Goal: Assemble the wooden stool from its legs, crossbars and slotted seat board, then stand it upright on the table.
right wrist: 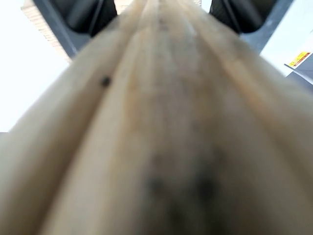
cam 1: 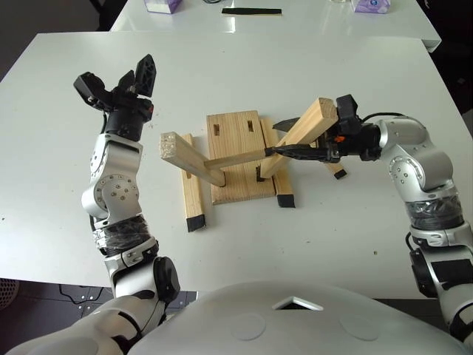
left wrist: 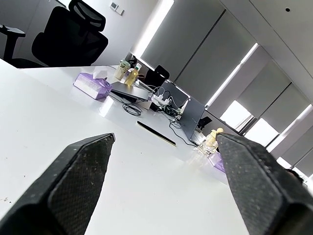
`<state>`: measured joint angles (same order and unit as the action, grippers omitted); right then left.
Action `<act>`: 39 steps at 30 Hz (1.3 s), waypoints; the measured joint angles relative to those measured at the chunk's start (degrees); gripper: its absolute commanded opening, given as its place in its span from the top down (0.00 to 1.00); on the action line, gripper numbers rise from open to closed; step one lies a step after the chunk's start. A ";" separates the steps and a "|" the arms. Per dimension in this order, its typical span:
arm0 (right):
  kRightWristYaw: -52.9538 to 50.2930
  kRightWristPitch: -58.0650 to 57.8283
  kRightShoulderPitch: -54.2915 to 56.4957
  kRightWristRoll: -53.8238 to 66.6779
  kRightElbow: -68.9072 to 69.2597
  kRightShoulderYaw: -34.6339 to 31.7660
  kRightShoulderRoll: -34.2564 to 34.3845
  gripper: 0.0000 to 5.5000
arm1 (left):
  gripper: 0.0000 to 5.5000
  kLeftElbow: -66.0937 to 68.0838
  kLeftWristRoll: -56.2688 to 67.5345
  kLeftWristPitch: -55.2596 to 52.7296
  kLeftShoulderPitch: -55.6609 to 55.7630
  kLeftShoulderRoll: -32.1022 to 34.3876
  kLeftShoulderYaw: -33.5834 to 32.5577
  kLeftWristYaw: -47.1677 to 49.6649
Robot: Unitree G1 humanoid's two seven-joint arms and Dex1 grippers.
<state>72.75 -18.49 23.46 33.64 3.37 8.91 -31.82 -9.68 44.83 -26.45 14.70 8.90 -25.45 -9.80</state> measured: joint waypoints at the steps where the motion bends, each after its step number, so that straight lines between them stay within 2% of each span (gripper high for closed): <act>1: 0.58 -0.16 0.34 0.01 -0.26 0.00 -0.25 0.63 | 0.30 -0.21 0.03 0.01 -0.16 0.02 0.17 -0.43; 12: 7.41 3.54 2.48 0.03 -5.68 0.50 -0.78 0.63 | 0.30 -3.07 1.23 0.47 -2.37 1.01 1.13 -4.43; 21: 4.35 2.86 1.94 0.62 -10.65 -2.75 1.88 0.64 | 0.30 -3.77 4.26 -0.38 -2.43 1.99 1.28 -6.55; 30: 3.75 2.73 0.08 -0.24 -6.48 -1.59 1.85 0.64 | 0.30 -5.78 6.60 -1.39 -3.06 2.41 2.38 -7.42; 39: 6.32 6.79 4.85 -3.37 -11.19 2.09 1.89 0.64 | 0.30 -10.44 12.31 -1.80 0.08 4.44 2.14 -6.24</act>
<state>79.07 -11.69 28.31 30.27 -7.82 11.00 -29.93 -20.12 57.14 -28.25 14.77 13.34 -23.31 -16.04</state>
